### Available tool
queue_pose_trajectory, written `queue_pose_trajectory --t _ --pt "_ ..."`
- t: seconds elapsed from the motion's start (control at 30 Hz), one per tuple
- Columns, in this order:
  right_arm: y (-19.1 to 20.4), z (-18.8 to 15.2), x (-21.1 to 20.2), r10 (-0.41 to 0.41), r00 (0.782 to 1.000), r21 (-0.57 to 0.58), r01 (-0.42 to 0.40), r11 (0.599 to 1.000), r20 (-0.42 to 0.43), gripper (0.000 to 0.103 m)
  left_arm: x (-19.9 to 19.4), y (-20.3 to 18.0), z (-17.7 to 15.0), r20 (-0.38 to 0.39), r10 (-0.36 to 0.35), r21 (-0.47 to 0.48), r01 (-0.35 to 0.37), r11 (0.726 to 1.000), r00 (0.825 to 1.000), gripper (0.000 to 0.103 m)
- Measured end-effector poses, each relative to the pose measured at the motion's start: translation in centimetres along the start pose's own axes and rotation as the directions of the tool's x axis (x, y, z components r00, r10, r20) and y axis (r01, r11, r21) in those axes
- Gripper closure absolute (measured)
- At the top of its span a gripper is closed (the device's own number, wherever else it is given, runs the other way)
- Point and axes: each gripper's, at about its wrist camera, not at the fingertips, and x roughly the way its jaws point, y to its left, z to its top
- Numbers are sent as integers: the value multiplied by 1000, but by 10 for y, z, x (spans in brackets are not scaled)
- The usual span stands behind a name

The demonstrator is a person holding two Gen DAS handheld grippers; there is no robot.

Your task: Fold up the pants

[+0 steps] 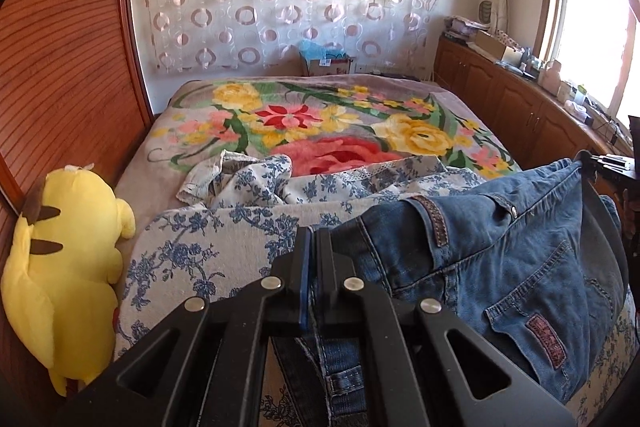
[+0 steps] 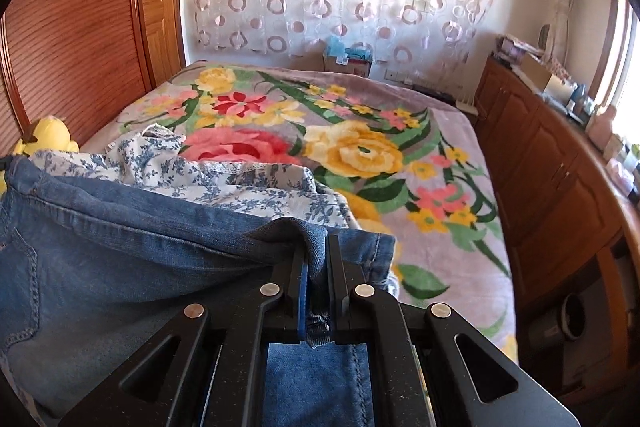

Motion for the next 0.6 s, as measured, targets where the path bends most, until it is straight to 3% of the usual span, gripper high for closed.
queue_pose_trajectory --t 0.1,0.3,0.4,0.47,0.5,0.6 --pt "-6 0 -1 4 1000 31 -4 1000 9 86 -2 1 -1 2 2 5 -2 1000 1000 100" --pt "-3 -10 -16 -3 1000 31 3 1000 25 78 -13 -4 -6 15 20 53 -20 998 1000 94" --pt "-2 -15 -18 2 999 40 -3 999 35 69 -19 -8 -8 17 29 77 -30 997 999 81" --pt "-2 -18 -20 2 999 47 -4 999 43 65 -22 -9 -9 20 24 80 -26 996 999 67" --pt "-3 -20 -21 2 999 50 -4 999 46 63 -23 -9 -10 22 11 77 -13 997 1000 54" --pt "-4 -26 -22 6 999 61 -9 998 51 61 -23 -13 -12 13 -11 74 10 997 1000 49"
